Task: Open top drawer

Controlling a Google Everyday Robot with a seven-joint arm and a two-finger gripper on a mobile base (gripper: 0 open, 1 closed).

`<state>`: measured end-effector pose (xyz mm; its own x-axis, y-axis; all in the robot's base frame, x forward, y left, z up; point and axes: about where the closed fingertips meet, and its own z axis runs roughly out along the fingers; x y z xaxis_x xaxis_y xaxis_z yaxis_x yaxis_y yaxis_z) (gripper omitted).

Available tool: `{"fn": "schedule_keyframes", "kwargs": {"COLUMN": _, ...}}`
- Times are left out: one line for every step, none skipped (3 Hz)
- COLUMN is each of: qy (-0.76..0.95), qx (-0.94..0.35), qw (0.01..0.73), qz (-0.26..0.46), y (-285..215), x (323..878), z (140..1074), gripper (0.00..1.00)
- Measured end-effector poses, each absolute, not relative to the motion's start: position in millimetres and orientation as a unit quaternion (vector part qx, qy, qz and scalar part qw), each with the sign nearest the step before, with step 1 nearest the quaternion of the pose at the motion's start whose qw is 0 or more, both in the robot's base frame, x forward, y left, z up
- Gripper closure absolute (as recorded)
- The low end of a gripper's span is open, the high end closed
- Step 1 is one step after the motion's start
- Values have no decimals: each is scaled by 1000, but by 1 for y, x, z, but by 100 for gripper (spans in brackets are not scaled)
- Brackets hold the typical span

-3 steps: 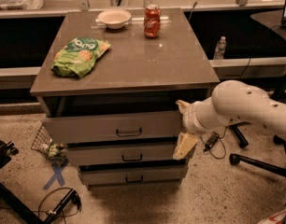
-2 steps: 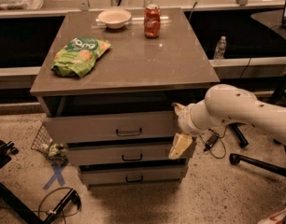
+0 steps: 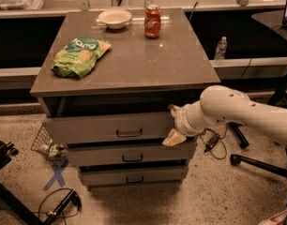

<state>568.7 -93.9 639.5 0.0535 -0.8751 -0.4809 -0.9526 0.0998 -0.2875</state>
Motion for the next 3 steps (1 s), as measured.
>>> {"fn": "schedule_keyframes", "kwargs": {"qy": 684, "qx": -668, "qw": 285, "qz": 68, "y": -93, "x": 568, "z": 640, "gripper": 62}}
{"fn": "schedule_keyframes", "kwargs": {"qy": 684, "qx": -668, "qw": 285, "qz": 68, "y": -93, "x": 568, "z": 644, "gripper": 94}}
{"fn": "schedule_keyframes", "kwargs": {"qy": 684, "qx": -668, "qw": 285, "qz": 68, "y": -93, "x": 568, "z": 646, "gripper": 100}}
